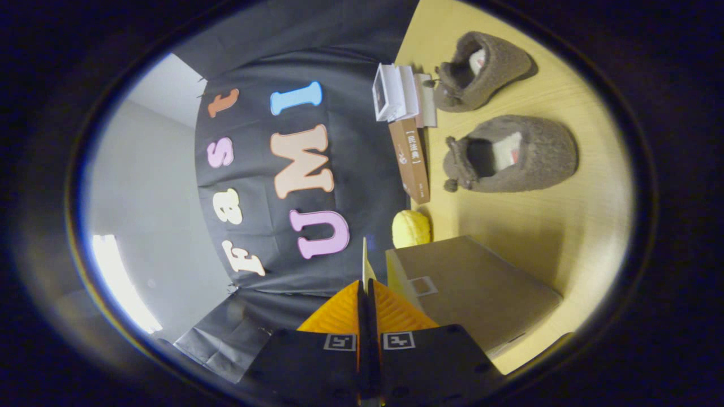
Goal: Open the storage box then place both shoes into the box .Put the left shoe in first, then the right shoe, with the right side of both shoes facing outward in a uniform manner.
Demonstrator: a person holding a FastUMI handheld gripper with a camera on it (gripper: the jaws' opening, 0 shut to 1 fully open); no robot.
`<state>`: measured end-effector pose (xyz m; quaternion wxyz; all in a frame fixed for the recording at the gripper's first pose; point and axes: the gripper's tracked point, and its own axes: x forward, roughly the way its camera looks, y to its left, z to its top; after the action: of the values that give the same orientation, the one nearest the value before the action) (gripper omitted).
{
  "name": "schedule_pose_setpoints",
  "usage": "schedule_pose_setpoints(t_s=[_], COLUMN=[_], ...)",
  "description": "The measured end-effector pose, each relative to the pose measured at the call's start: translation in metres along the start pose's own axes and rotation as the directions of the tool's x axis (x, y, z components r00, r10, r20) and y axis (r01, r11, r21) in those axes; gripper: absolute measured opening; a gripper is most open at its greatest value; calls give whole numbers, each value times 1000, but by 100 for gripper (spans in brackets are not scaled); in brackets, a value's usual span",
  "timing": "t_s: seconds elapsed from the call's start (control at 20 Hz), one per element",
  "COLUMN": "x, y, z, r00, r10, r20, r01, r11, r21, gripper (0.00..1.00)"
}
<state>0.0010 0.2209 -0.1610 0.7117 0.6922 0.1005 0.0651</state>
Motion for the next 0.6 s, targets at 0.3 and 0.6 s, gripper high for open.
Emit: schedule_pose_setpoints(t_s=[0.3,0.6], x=[11,33], y=[69,107], z=[-56,-138], r00=[994,982], r10=[74,87], r20=[-80,-170], r01=[-79,-117], r11=[995,978], r21=[-68,-173], gripper=[5,8])
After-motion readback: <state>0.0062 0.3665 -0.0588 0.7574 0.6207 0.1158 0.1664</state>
